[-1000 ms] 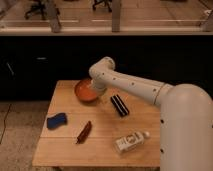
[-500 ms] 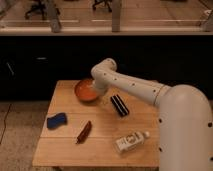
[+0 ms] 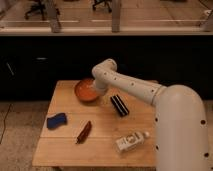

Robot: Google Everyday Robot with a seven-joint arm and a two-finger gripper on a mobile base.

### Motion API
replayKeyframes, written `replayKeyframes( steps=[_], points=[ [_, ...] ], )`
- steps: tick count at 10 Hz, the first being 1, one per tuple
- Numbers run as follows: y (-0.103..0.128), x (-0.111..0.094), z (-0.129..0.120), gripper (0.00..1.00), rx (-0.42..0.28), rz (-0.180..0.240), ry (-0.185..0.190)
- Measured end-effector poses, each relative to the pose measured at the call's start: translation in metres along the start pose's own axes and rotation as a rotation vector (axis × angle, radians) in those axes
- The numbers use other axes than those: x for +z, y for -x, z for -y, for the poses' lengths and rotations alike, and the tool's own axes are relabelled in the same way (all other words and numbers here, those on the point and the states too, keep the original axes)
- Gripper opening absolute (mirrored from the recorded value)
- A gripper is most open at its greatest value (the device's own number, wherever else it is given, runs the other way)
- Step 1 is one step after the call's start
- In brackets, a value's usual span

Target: Pick up the ceramic bowl

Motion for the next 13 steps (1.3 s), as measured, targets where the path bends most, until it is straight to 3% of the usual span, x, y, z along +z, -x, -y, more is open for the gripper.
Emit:
replayKeyframes(
  steps=[13],
  points=[
    [-0.016,0.030,0.004,0.80,-0.017,0.049,0.018]
  ],
)
